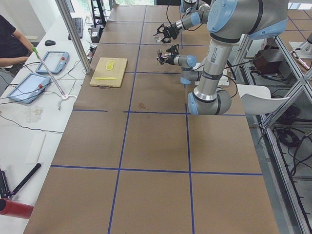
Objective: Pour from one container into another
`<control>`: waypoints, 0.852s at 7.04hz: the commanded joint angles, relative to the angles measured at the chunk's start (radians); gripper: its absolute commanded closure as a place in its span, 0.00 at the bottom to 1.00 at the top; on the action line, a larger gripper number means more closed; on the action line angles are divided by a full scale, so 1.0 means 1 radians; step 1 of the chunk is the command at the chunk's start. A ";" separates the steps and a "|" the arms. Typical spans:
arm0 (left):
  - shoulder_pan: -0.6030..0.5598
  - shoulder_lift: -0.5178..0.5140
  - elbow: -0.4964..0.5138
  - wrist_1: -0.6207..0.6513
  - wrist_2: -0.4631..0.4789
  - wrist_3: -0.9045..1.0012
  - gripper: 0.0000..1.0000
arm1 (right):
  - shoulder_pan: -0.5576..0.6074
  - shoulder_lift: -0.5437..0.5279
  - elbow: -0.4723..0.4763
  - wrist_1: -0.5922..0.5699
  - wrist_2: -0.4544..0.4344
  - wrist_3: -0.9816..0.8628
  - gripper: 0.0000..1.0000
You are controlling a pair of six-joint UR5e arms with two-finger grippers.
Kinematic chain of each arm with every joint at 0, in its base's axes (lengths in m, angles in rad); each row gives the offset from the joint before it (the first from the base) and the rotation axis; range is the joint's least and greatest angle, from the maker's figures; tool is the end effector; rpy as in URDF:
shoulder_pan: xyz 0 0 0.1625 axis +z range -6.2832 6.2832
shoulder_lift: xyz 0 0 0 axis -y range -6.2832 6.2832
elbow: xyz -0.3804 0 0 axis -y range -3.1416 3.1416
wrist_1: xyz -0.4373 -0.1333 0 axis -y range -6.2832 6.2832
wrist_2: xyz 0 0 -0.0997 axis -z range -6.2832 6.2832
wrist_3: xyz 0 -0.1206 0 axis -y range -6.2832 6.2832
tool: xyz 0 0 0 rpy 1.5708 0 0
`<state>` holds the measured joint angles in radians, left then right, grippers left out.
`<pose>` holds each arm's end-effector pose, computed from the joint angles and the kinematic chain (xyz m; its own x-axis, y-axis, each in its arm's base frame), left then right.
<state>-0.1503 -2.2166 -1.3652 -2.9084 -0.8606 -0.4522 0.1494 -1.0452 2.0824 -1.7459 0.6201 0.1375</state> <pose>0.6540 -0.3134 0.1636 0.5808 0.6018 -0.5482 0.5081 0.2581 0.8217 -0.4910 -0.3080 0.0850 0.7791 -0.4648 -0.4206 0.5419 0.1621 0.8246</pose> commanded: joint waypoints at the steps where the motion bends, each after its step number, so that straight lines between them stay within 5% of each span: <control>1: 0.000 0.000 0.000 0.000 0.000 0.001 1.00 | -0.001 0.002 -0.001 -0.010 -0.005 -0.018 1.00; 6: 0.000 -0.015 0.008 0.000 -0.003 0.000 1.00 | -0.002 0.004 -0.004 -0.012 -0.011 -0.053 1.00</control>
<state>-0.1503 -2.2285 -1.3611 -2.9084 -0.8623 -0.4525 0.1473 -1.0423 2.0792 -1.7574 0.6131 0.0994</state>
